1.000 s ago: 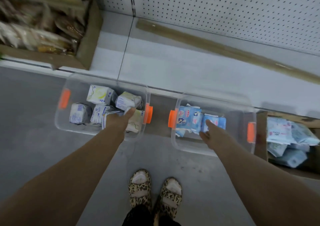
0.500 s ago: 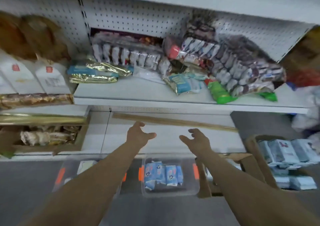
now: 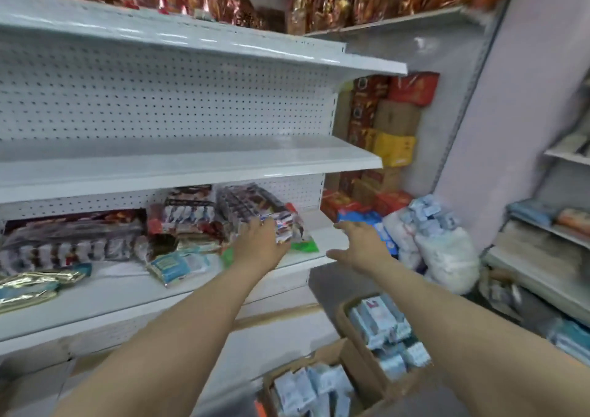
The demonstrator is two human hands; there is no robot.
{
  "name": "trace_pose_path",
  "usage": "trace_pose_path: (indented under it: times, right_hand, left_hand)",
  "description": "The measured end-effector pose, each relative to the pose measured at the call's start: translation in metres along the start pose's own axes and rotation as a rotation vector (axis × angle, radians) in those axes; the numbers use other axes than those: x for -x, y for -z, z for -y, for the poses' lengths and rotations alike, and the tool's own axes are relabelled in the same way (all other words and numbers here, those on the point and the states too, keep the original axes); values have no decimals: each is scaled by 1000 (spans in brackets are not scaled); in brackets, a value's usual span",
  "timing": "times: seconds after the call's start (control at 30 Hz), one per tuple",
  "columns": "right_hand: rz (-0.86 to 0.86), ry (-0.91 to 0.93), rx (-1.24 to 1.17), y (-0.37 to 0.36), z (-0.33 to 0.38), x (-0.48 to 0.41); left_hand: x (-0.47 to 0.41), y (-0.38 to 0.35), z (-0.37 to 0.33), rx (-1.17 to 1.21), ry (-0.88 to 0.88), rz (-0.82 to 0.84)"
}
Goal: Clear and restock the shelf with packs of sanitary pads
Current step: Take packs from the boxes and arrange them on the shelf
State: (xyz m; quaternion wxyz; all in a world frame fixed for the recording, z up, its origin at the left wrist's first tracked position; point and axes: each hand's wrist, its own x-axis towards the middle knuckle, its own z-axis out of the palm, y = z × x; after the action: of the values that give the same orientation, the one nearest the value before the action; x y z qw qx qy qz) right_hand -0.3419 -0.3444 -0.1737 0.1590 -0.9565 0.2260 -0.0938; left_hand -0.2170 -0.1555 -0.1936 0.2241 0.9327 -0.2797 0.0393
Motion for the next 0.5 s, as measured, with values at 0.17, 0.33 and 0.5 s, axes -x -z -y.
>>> trace_pose_path:
  times: [0.17,0.33,0.5]
  right_hand:
    - [-97,-96,-10,55,-74,-5]
    - [-99,-205,-28,79,-149,-33]
    - [-131,-291,-84,85,-227,-85]
  left_hand:
    - [-33,-18,-94,-22,-100,21]
    - [-75,-63,-169,17,-172,45]
    - [-142,-122,-234,86,-192,58]
